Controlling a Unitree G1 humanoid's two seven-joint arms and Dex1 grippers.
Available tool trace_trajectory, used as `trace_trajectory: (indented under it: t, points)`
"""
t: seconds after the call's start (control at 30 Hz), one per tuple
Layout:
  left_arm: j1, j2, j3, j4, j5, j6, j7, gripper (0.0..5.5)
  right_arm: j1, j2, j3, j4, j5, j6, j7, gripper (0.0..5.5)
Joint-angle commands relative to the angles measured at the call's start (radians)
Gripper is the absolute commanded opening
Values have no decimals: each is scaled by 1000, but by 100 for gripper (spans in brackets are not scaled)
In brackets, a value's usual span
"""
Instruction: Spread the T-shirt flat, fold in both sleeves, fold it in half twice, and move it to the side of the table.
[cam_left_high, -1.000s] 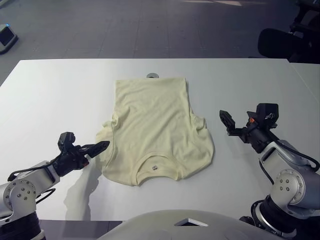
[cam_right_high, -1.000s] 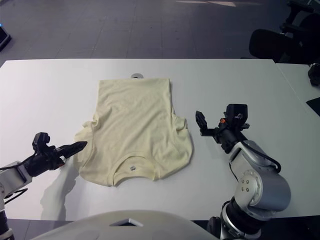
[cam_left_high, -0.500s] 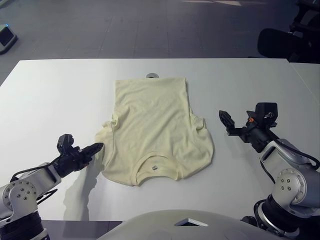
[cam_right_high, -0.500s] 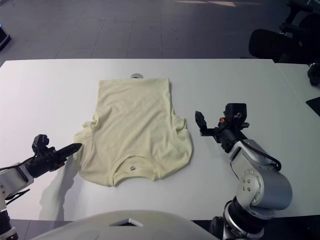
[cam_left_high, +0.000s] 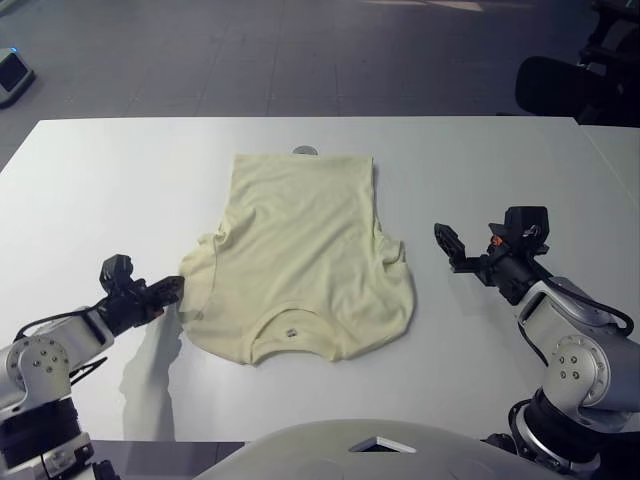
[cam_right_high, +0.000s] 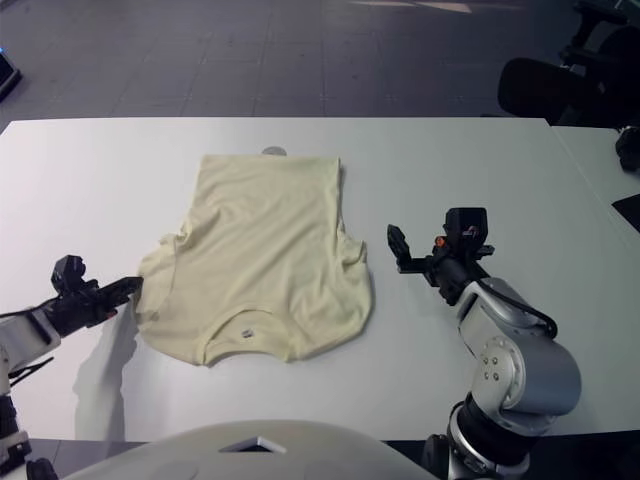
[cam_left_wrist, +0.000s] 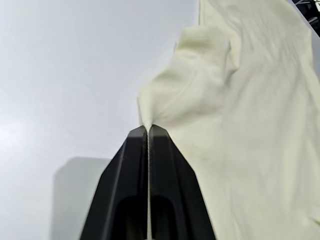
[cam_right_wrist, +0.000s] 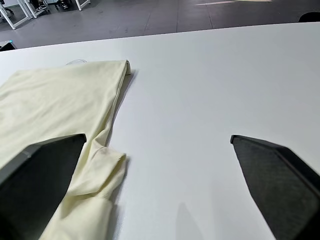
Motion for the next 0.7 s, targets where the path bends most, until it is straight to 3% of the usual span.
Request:
trace_trajectory:
  t: [0.03, 0.33, 0.6, 0.7]
  points:
    - [-60, 39, -3, 26, 23, -8, 4, 2, -1, -11, 2, 3, 9, -3, -12, 540]
    - [-188, 66, -47, -72, 5, 89, 35, 2, 74, 55, -13, -68, 2, -13, -67, 540]
    - [-183, 275, -289, -281, -40, 274, -114, 2, 123, 108, -4, -111, -2, -36, -115, 540]
    - [-214, 278, -344, -332, -37, 277, -132, 2, 121, 111, 4, -105, 0, -45, -123, 540]
